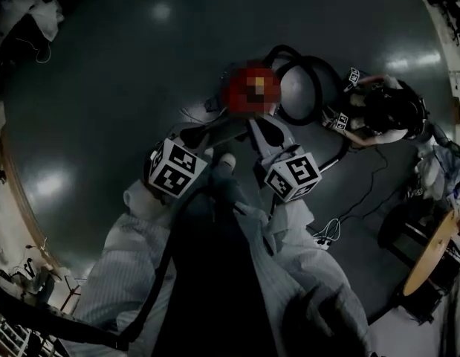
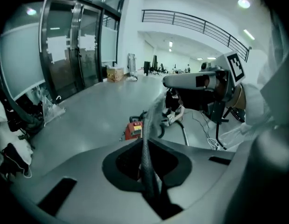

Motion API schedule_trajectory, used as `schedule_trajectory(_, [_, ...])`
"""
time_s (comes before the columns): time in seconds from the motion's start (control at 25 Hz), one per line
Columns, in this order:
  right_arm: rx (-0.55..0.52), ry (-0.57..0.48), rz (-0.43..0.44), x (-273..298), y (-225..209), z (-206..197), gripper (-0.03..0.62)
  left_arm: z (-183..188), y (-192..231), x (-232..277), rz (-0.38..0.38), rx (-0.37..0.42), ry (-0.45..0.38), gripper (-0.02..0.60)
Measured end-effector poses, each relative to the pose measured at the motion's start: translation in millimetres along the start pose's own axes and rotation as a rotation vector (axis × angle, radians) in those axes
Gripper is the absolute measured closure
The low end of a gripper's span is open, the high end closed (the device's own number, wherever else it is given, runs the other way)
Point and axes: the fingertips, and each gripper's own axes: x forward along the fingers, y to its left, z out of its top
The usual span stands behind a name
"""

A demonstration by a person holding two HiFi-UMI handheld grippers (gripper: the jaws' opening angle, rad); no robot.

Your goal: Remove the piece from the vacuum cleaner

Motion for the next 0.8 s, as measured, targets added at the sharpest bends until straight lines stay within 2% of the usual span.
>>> schedule_trajectory(0.2, [-0.133,-0.068,0.053,-4.2,66.2,78.5,0.592,58.8,17.1,-85.1,0.12,-0.016,-0.168,0.552])
schedule_trajectory(0.36, [-0.178,-0.118,0.073,-10.8,97.7,112.0,0.592,92.6,26.4,-128.8,0.195,-0.047,-0.272,0.552])
schedule_trajectory(0.48, [-0.185,-0.15,0.081,-14.8,111.2,123.8,0.594,107.1,32.4,-148.6,0.244,-0.04,-0.305,0.552])
schedule_trajectory(0.8, [-0.202,-0.17,0.067,-28.0,119.9,132.8,0.594,125.0,21.9,-157.5,0.221,-0.008,-0.341,0.552])
